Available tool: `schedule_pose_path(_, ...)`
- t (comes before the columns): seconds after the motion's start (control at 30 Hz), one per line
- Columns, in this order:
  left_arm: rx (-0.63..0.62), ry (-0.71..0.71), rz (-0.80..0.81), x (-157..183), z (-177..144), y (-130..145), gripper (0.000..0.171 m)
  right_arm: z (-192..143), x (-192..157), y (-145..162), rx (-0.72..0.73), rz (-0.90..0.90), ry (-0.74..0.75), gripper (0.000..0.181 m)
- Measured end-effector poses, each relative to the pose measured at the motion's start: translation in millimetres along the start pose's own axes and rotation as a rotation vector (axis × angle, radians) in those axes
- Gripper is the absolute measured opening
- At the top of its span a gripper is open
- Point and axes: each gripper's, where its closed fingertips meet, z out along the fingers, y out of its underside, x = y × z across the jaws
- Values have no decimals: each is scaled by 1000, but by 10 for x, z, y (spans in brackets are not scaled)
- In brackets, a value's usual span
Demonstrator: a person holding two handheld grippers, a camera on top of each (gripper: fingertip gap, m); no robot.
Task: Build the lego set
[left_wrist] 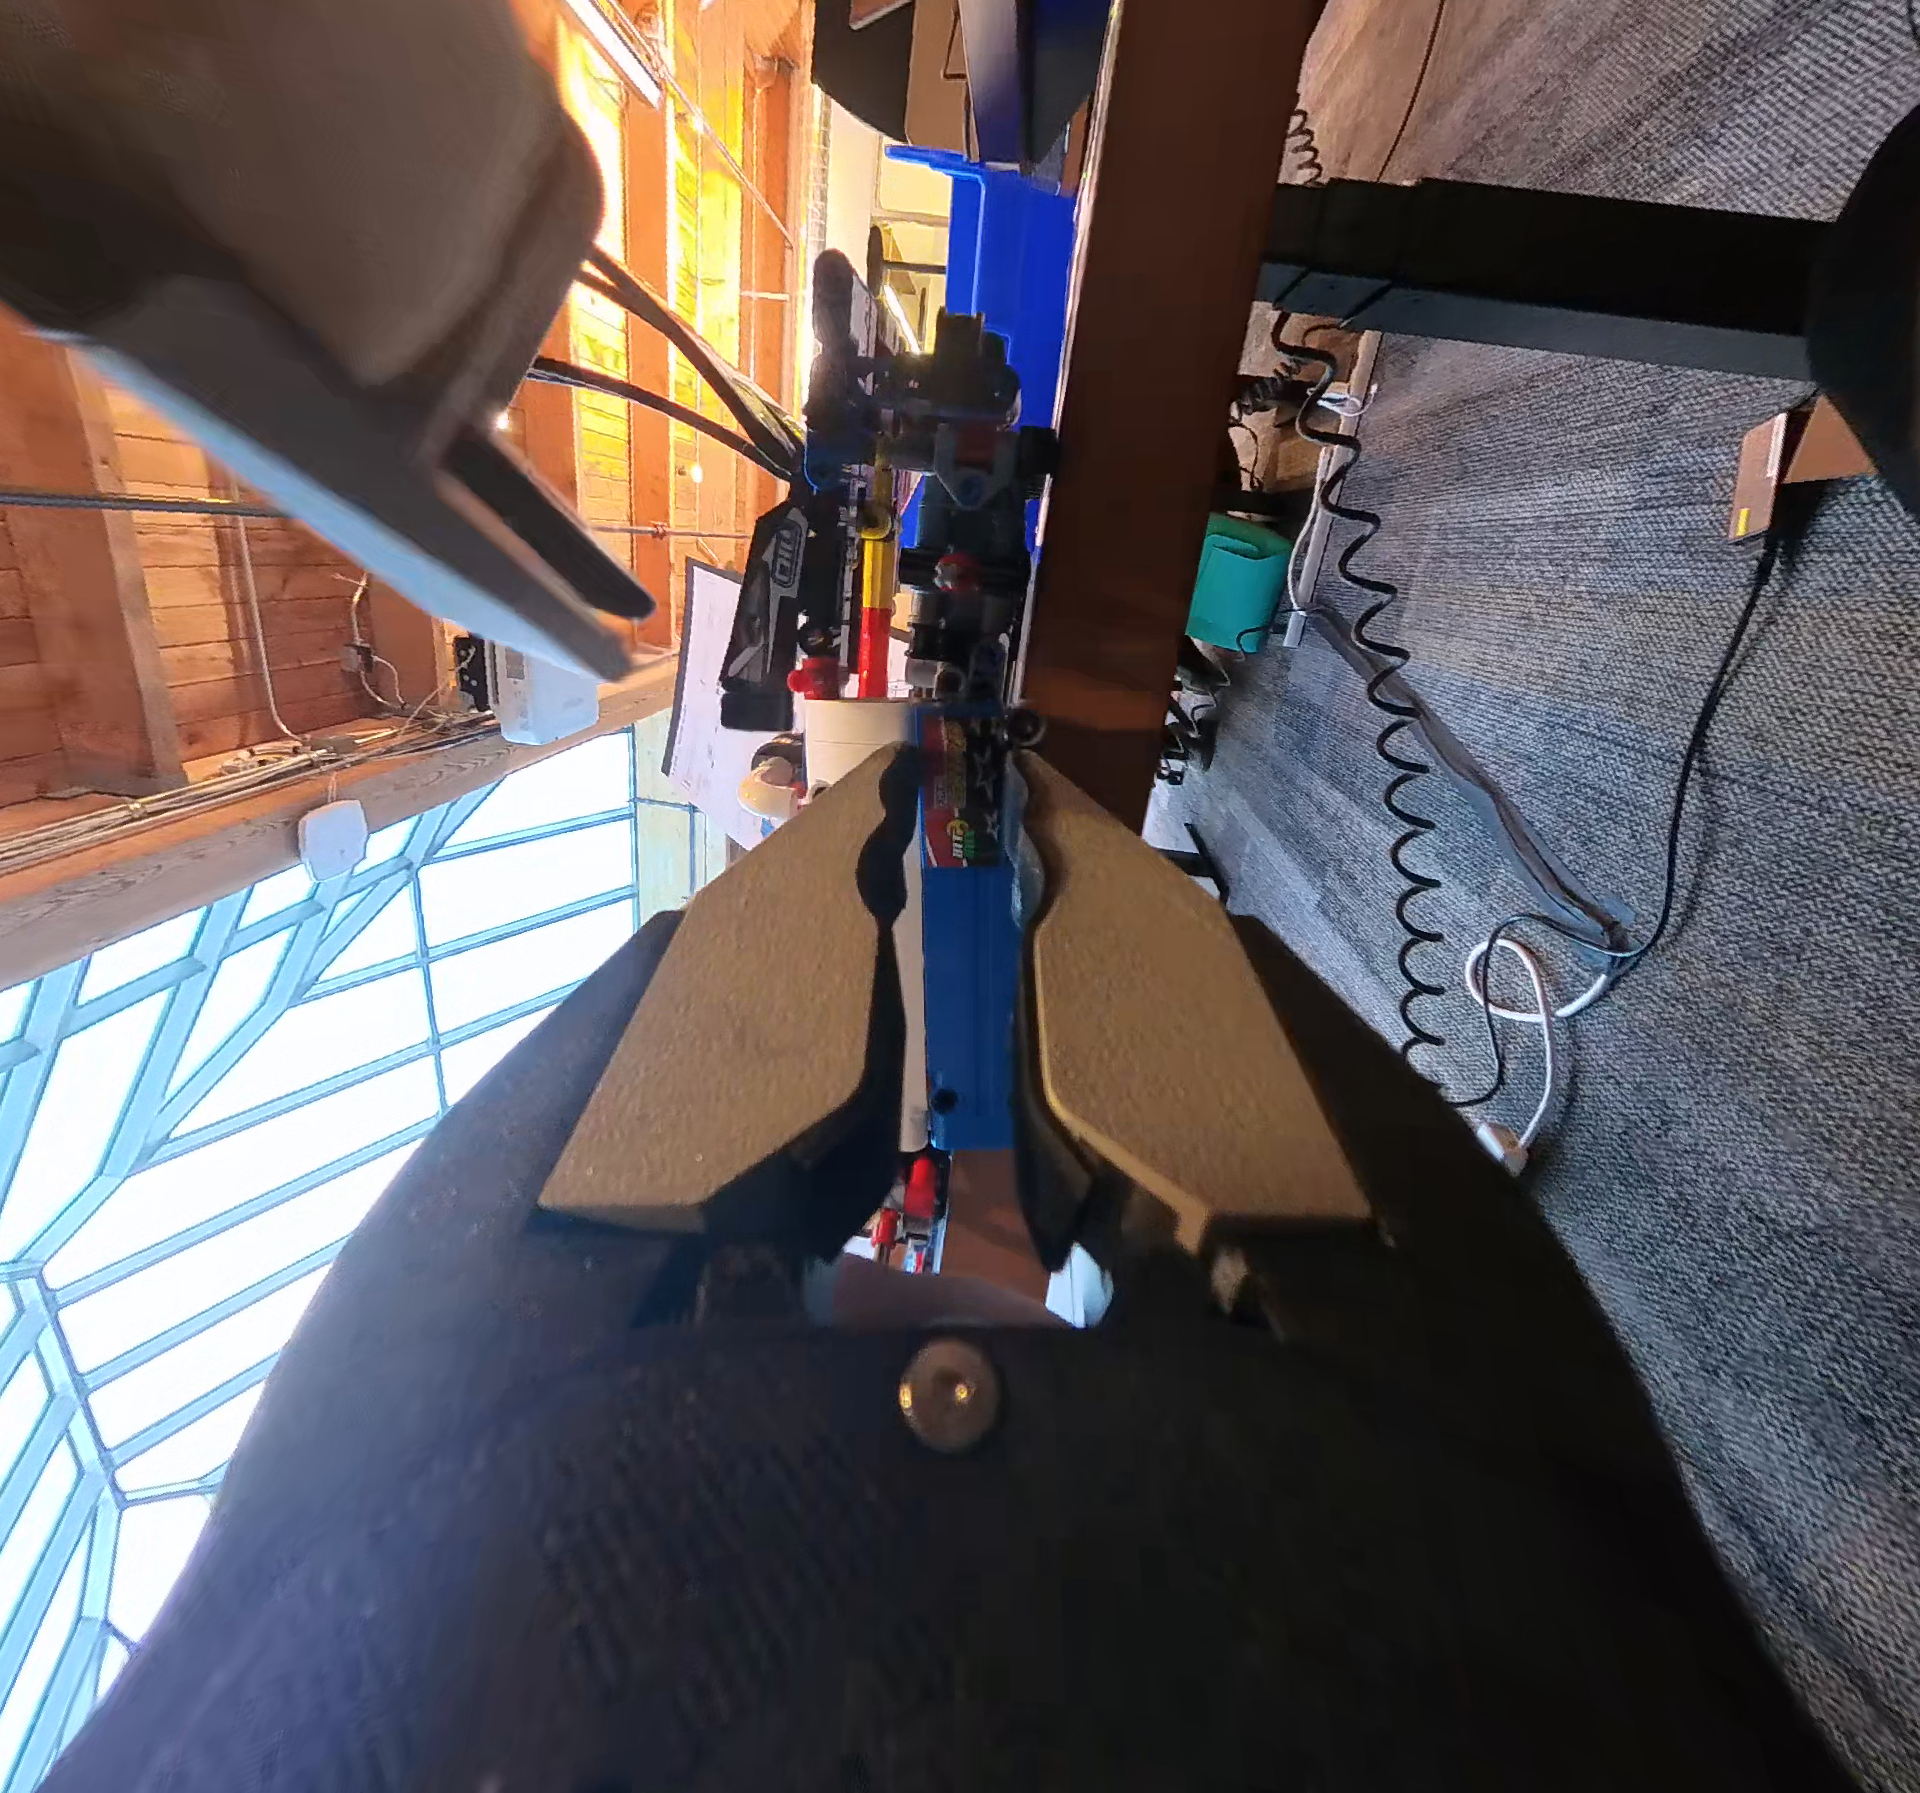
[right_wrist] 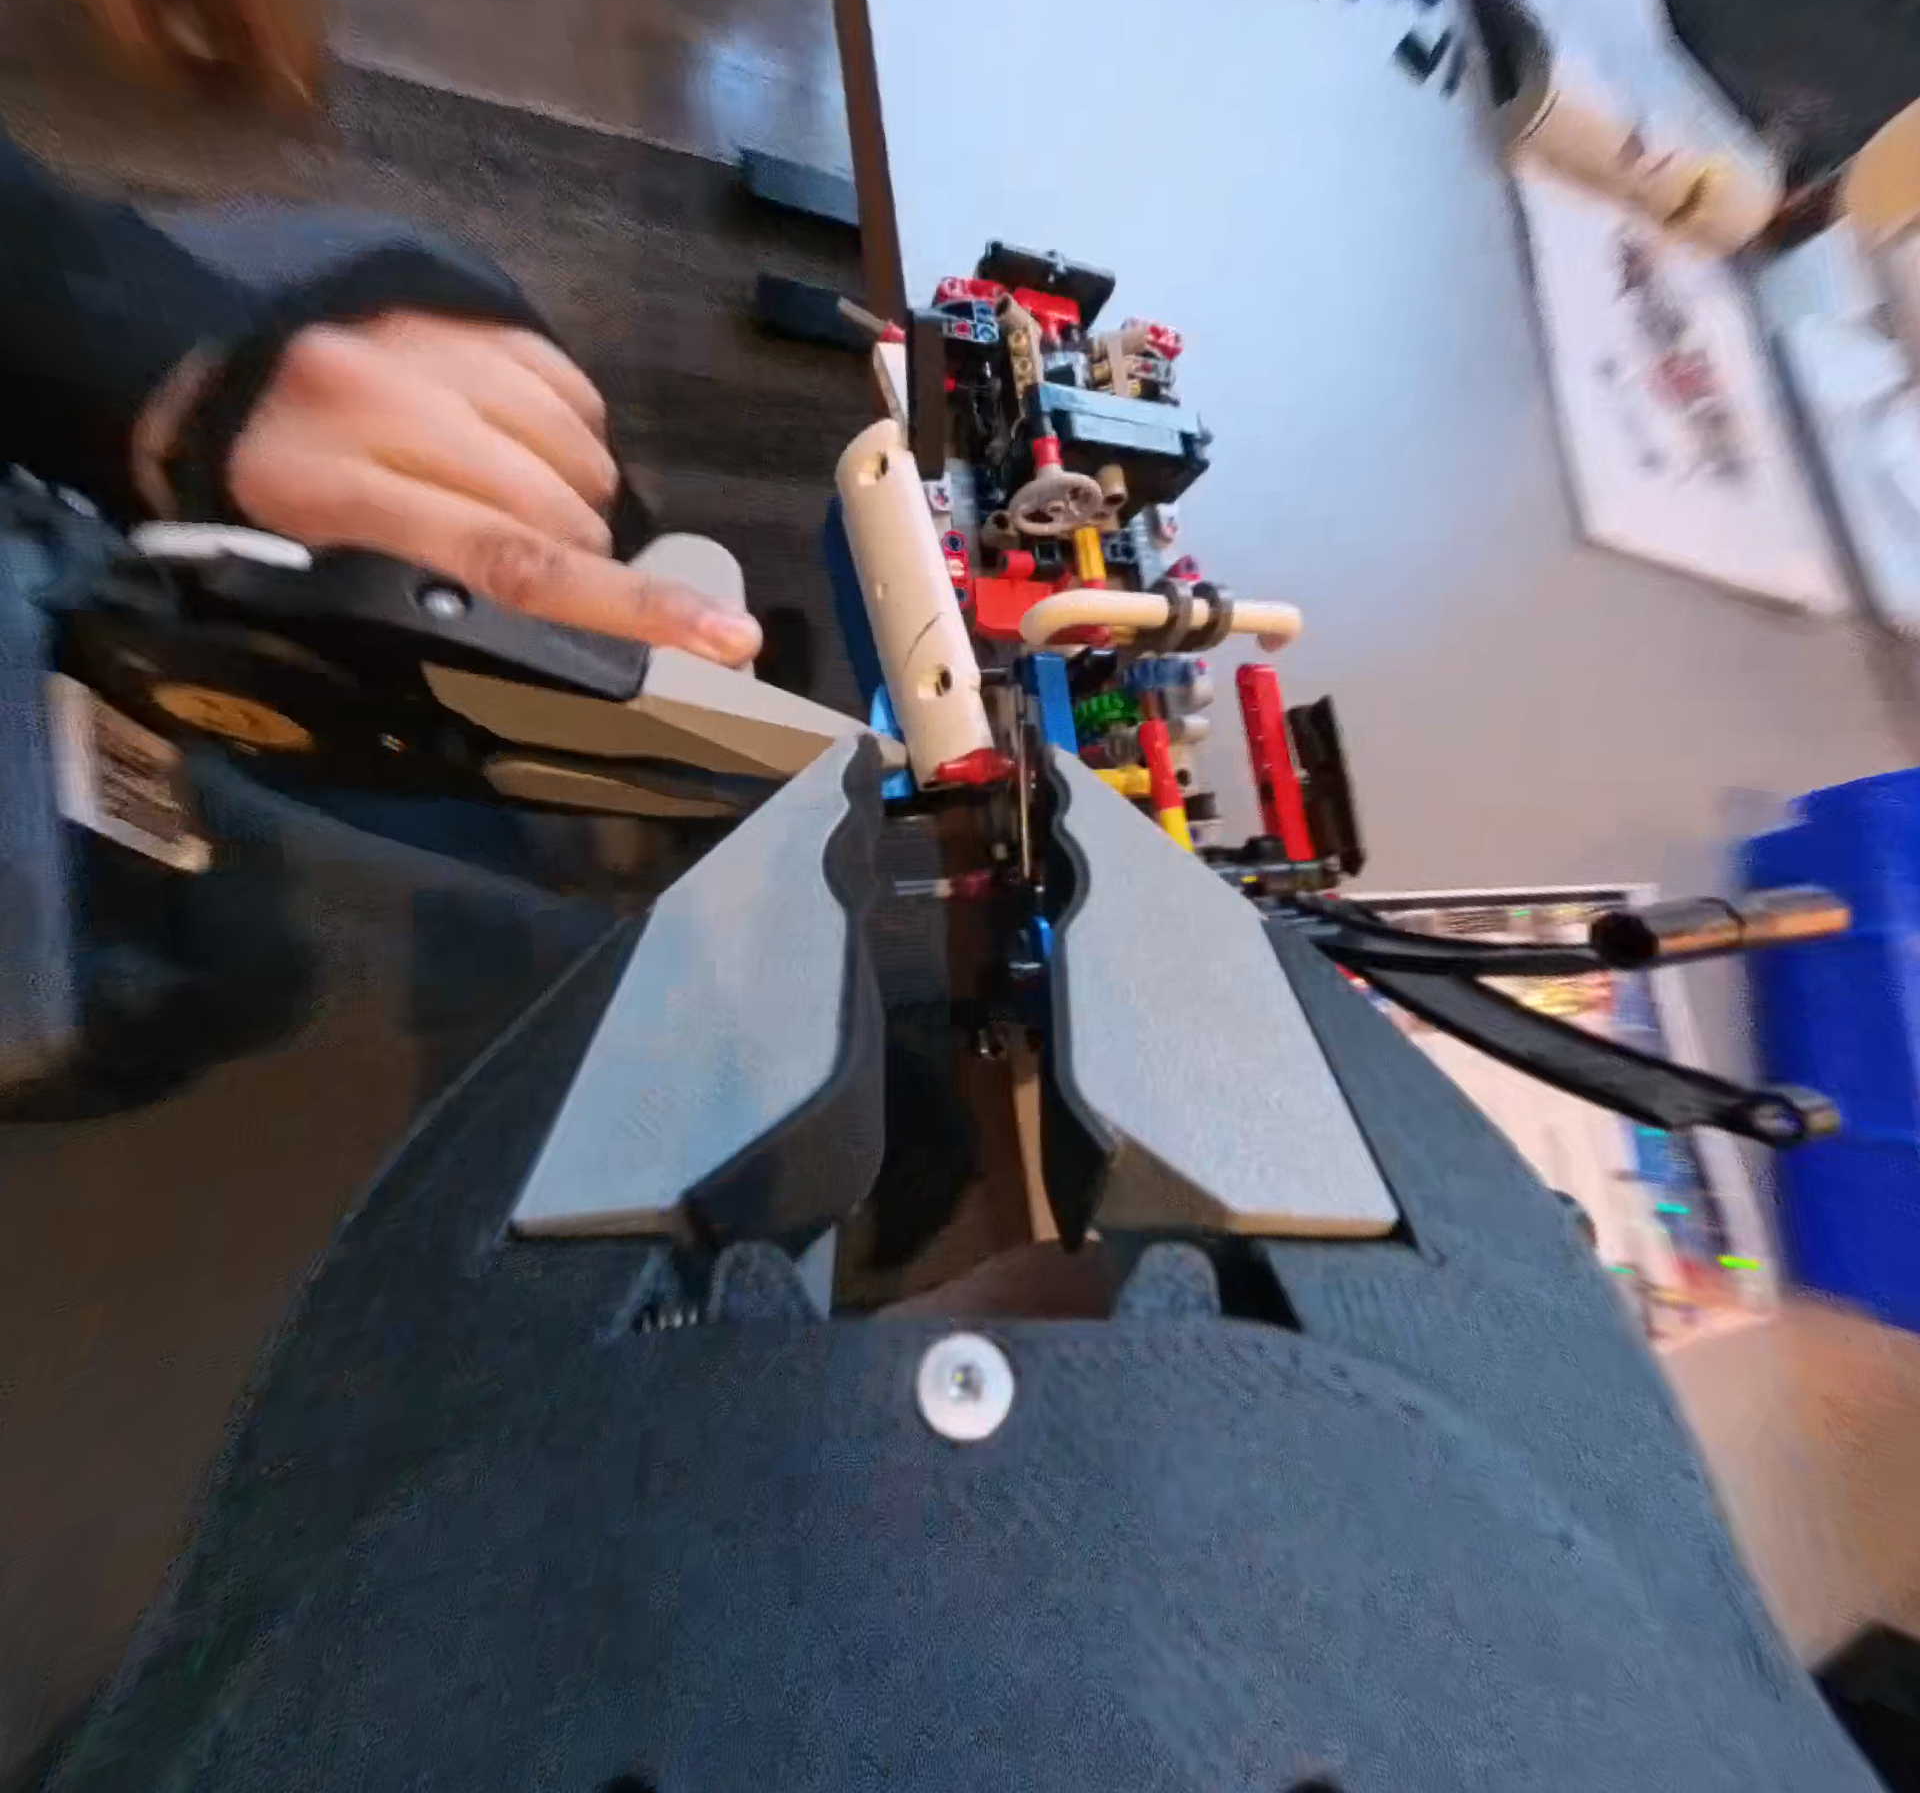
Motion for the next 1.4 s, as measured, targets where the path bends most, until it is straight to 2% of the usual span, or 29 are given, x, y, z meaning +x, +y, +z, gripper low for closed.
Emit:
schedule_pose_path(0.2, 13, -8, 19, 16, -1, -2, 14, -27, 56, -70, -79, 323, -180, 31)
schedule_pose_path(0.3, 20, -16, 19, 7, 11, 3, 13, -24, 18, -108, -184, 396, -280, 41)
schedule_pose_path(0.43, 31, -29, 18, -1, 24, -3, 13, -27, 51, -198, -294, 472, -384, 40)
schedule_pose_path(0.57, 42, -29, 16, 27, 18, 10, 14, -2, 236, -182, -390, 354, -306, 18)
schedule_pose_path(0.73, 61, -33, 17, 26, 21, 11, 13, 69, 145, -119, -444, 308, -331, 30)
schedule_pose_path(0.83, 71, -31, 20, 32, 10, 4, 13, 119, 141, 4, -468, 294, -304, 29)
schedule_pose_path(1.07, 75, -11, 7, 65, -48, -3, 13, 59, 145, 44, -319, 163, -150, 20)
schedule_pose_path(1.27, 85, 5, 26, 100, -50, -25, 13, 207, 135, 200, -344, 160, -112, 34)
schedule_pose_path(1.4, 85, 6, 24, 78, -43, -29, 14, 291, 200, 237, -361, 175, -83, 23)
